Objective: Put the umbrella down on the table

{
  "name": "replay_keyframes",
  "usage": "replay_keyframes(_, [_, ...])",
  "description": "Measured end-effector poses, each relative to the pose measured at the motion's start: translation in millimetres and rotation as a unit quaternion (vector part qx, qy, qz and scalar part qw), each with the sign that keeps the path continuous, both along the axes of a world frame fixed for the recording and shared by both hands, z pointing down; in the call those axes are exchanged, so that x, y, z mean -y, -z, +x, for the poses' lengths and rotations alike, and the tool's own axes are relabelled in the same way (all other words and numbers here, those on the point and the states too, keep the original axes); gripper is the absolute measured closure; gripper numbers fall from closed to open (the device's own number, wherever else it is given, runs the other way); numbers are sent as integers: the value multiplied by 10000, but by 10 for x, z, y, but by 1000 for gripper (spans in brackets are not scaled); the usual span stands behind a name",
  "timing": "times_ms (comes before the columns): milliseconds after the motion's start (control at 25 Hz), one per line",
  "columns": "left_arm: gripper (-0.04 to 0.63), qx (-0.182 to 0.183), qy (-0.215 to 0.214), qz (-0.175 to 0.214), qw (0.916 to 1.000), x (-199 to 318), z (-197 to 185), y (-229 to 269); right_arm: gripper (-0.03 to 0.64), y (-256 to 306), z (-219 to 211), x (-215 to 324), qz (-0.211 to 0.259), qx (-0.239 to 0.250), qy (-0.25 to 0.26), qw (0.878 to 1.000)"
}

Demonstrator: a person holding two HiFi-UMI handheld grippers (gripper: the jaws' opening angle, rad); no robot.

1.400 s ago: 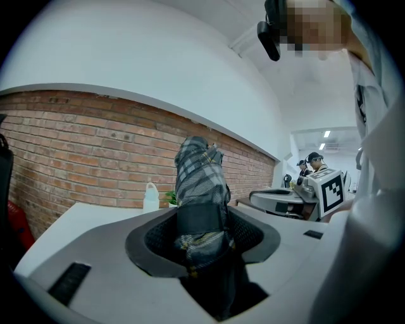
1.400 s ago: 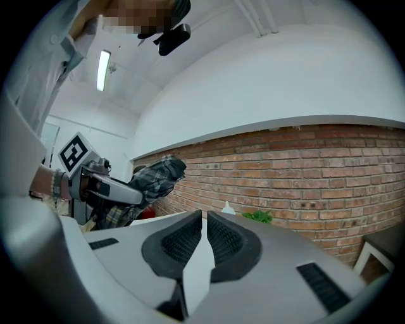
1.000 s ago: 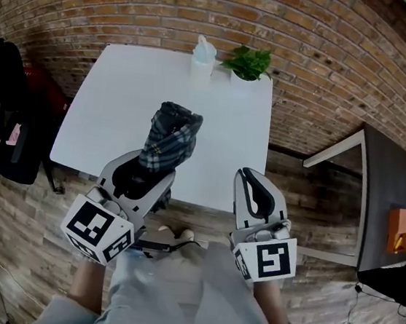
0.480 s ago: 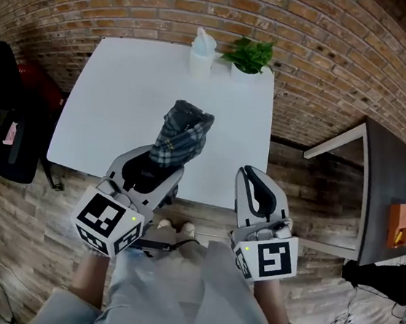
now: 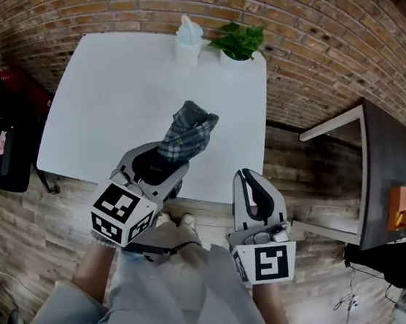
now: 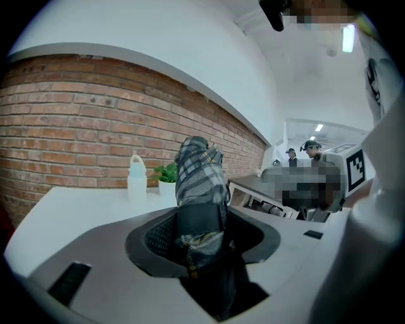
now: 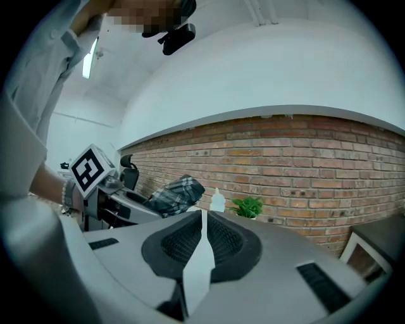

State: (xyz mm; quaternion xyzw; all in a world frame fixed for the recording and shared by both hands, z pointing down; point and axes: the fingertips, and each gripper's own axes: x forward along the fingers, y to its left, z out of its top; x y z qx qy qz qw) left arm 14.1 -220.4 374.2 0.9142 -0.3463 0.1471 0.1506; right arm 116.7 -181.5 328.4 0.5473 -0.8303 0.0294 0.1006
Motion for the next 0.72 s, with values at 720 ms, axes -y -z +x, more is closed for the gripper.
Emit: replay_keyframes(720, [365, 1121, -23, -868, 9899, 422, 267, -1355, 561, -570, 146, 25, -822, -222, -278, 9960])
